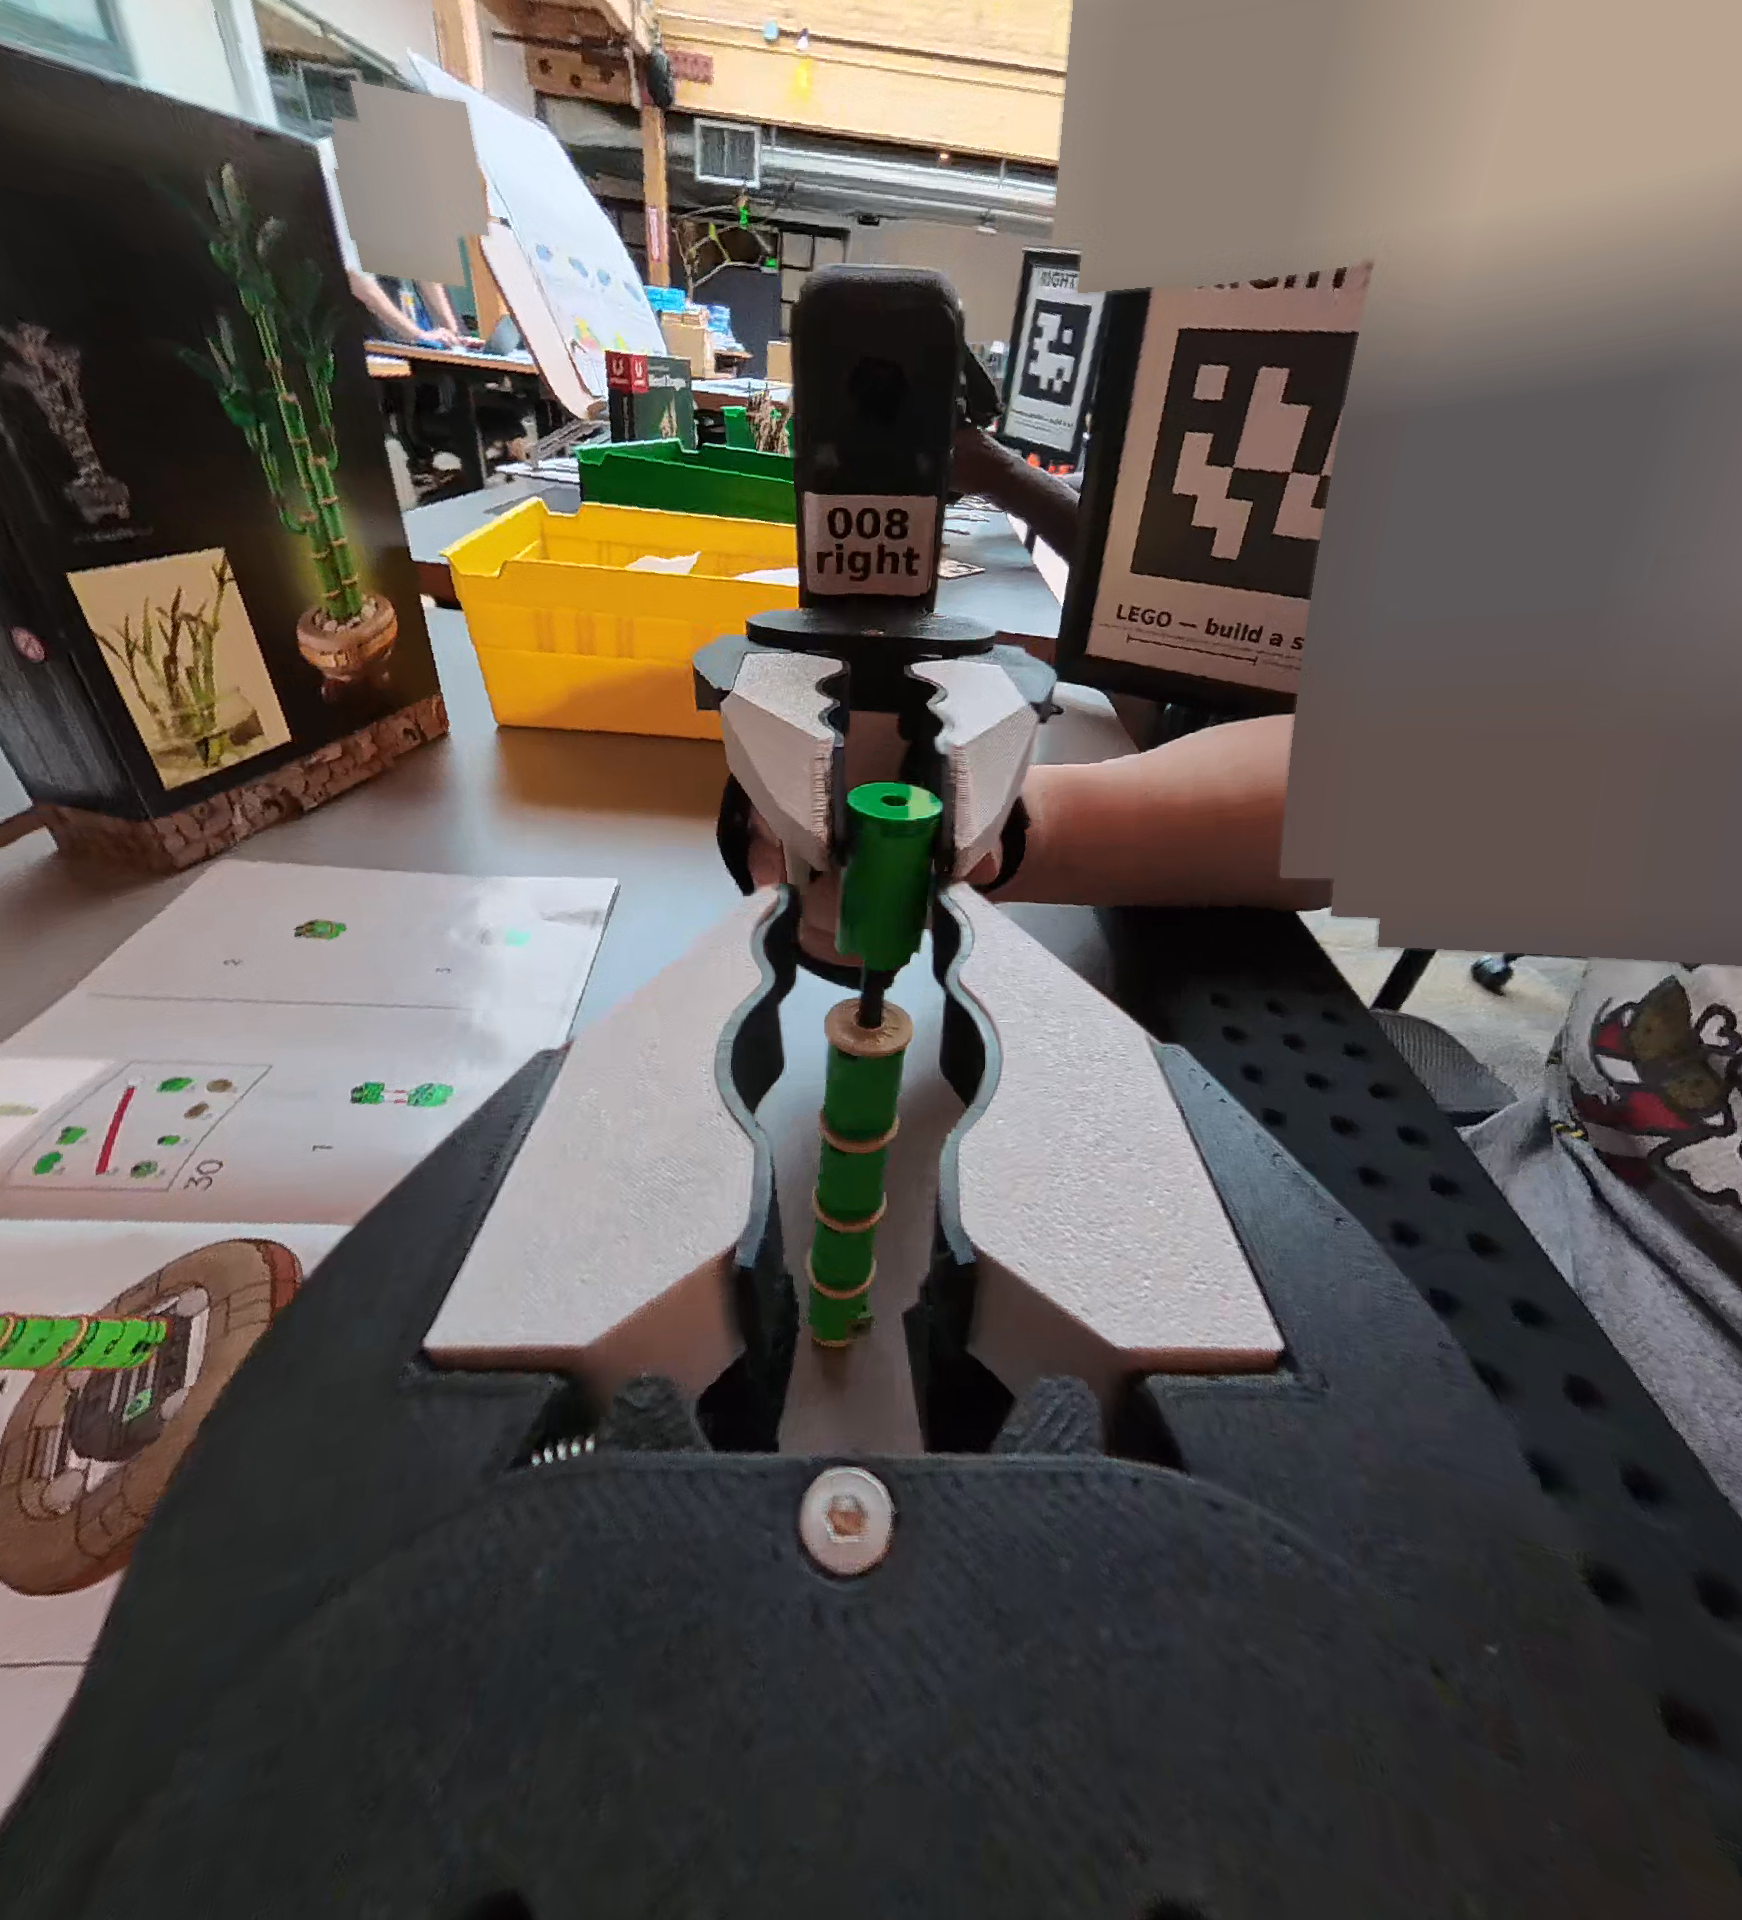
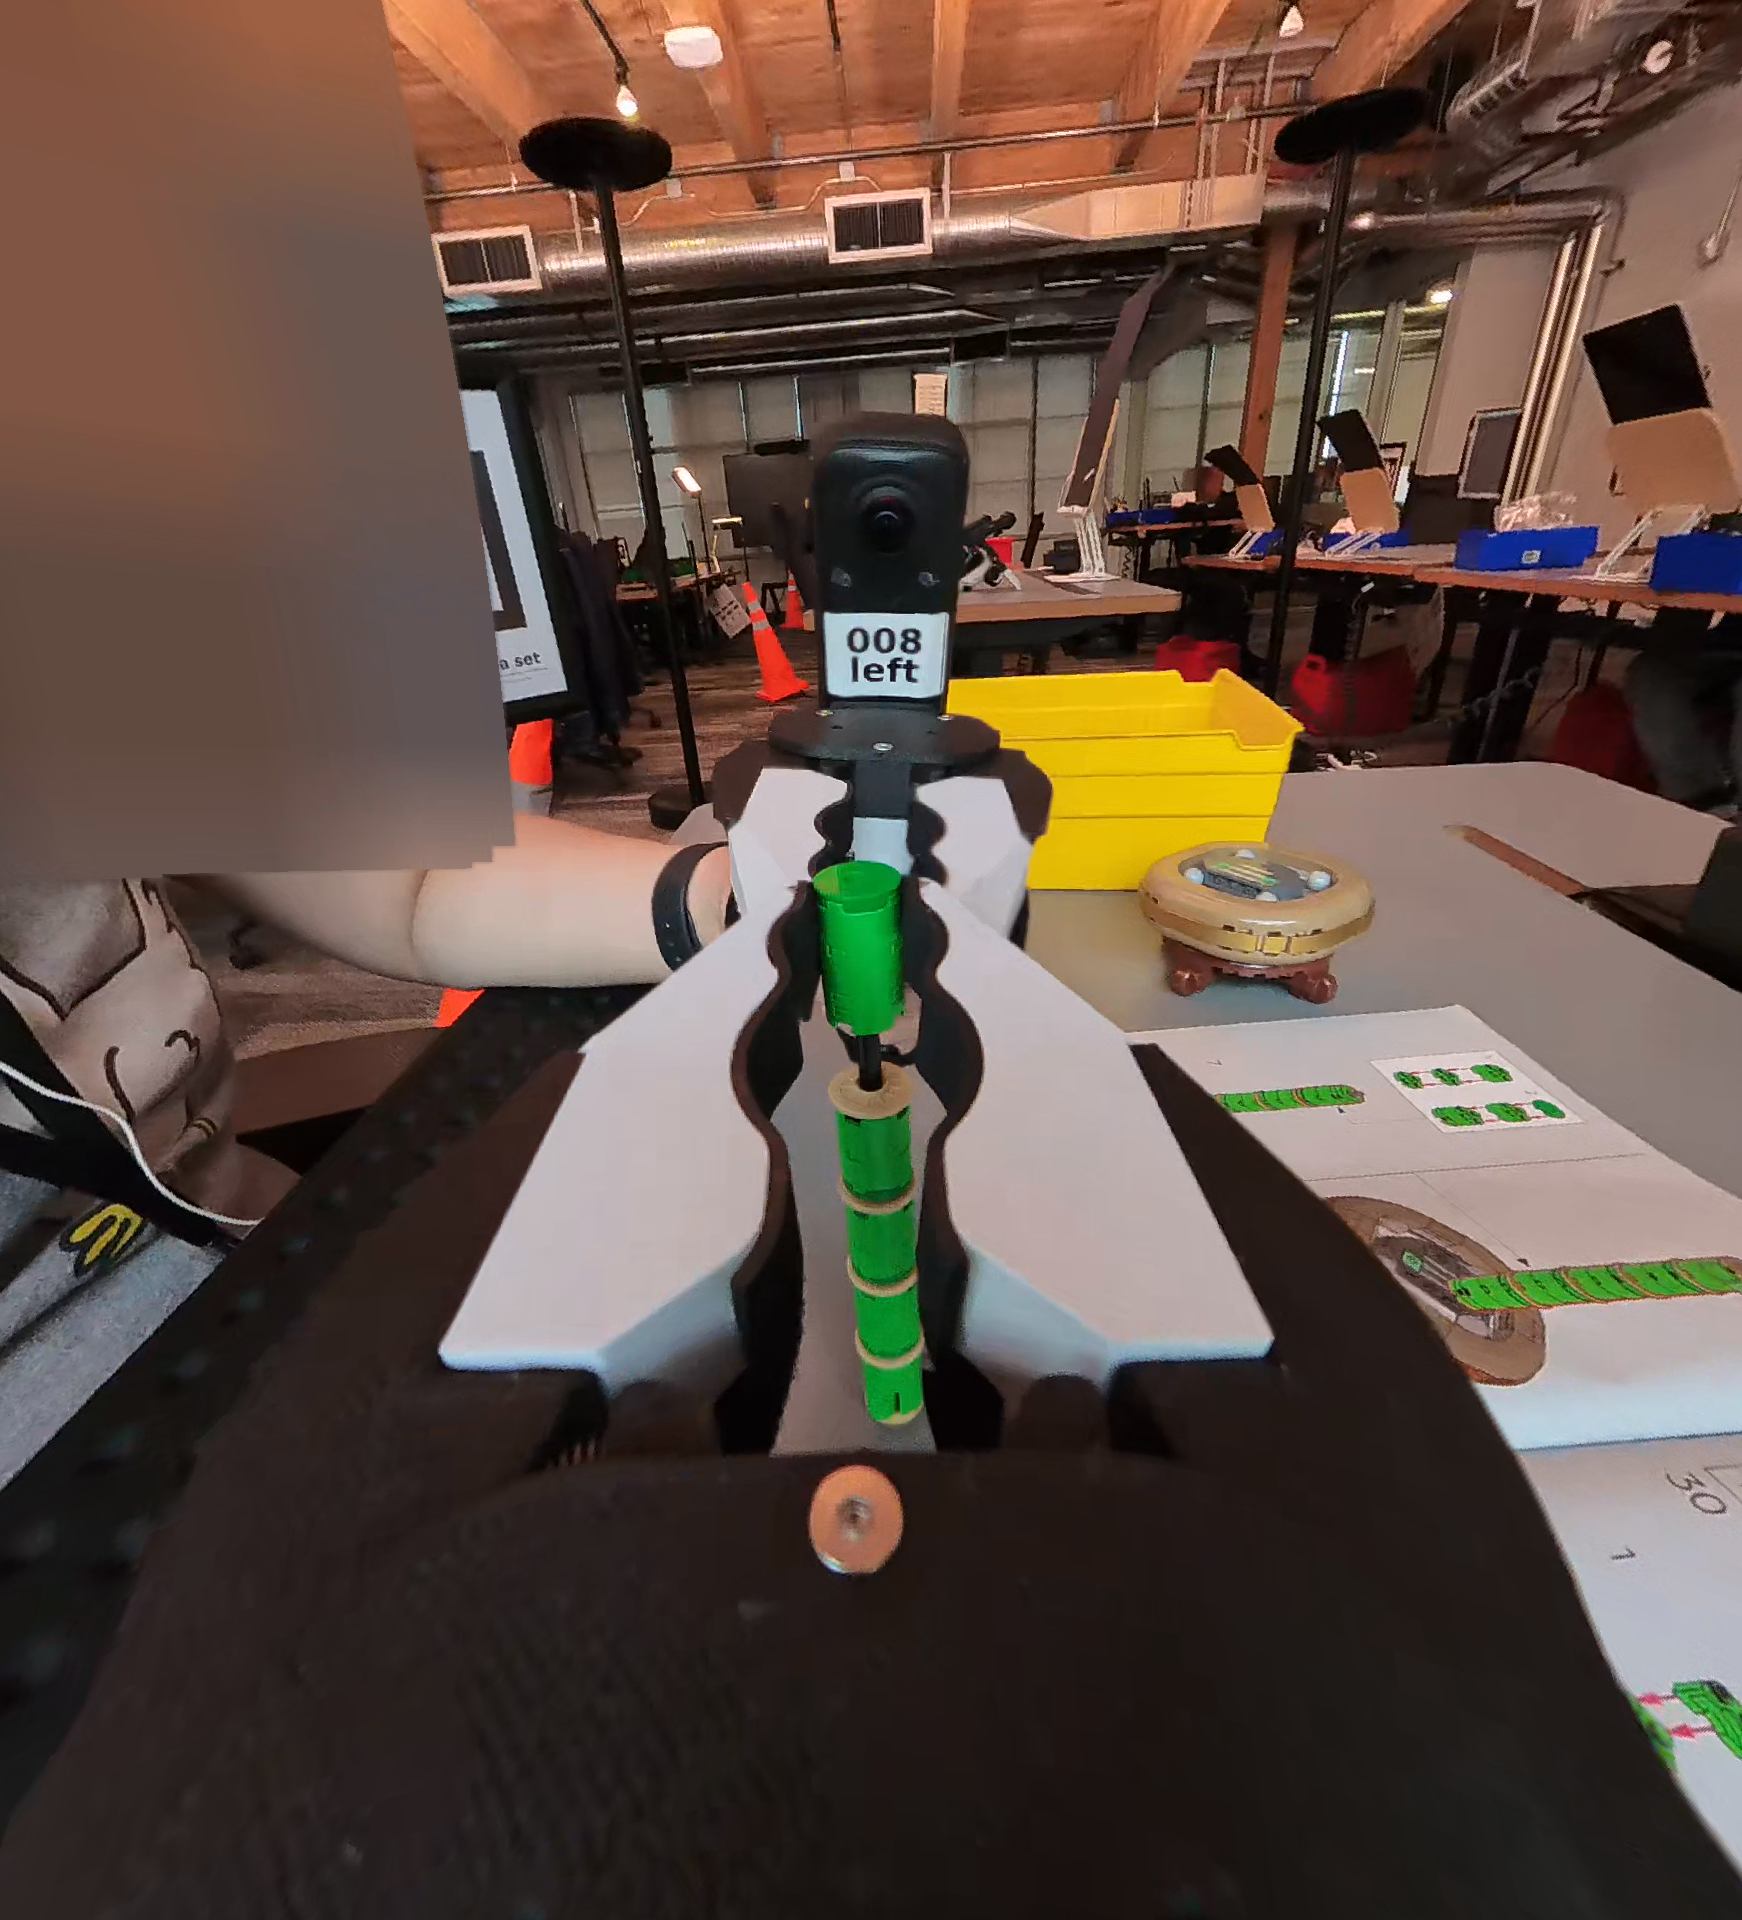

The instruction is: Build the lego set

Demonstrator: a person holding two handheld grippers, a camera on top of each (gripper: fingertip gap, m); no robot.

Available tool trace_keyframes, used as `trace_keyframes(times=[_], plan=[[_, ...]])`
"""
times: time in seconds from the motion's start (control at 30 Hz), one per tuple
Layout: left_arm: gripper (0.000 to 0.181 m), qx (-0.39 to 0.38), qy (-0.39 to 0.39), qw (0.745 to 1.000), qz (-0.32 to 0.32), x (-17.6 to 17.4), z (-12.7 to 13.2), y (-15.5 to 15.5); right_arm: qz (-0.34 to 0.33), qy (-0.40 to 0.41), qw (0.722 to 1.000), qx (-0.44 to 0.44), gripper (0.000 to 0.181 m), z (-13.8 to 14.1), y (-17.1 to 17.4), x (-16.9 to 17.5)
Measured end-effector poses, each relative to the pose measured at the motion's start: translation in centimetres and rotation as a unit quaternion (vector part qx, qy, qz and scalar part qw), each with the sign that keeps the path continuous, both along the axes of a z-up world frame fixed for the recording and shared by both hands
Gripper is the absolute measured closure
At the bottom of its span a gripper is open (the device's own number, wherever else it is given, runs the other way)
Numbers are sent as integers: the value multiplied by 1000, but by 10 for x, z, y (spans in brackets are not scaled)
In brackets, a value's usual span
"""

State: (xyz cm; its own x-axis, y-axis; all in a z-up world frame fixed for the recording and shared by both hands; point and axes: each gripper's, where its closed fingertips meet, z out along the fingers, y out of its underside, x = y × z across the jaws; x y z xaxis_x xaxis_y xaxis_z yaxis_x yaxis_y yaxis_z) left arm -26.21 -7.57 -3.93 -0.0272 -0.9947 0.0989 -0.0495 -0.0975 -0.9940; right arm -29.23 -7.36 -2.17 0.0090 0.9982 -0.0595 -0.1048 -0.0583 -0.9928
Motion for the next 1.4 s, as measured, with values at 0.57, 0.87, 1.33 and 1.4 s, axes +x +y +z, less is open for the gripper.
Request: trace_keyframes(times=[0.57,0.87,1.33,1.4], plan=[[166,210,16,977,-40,5,-7,-38,64,-28,985,160,167,-7,-42,1],[167,246,29,968,-34,5,-8,-41,66,-29,980,186,166,-7,-46,1],[136,37,112,993,-6,10,-50,-4,14,14,1000,4,167,-2,3,13],[140,32,130,991,-5,16,-61,-4,18,15,1000,8,167,-1,2,13]])
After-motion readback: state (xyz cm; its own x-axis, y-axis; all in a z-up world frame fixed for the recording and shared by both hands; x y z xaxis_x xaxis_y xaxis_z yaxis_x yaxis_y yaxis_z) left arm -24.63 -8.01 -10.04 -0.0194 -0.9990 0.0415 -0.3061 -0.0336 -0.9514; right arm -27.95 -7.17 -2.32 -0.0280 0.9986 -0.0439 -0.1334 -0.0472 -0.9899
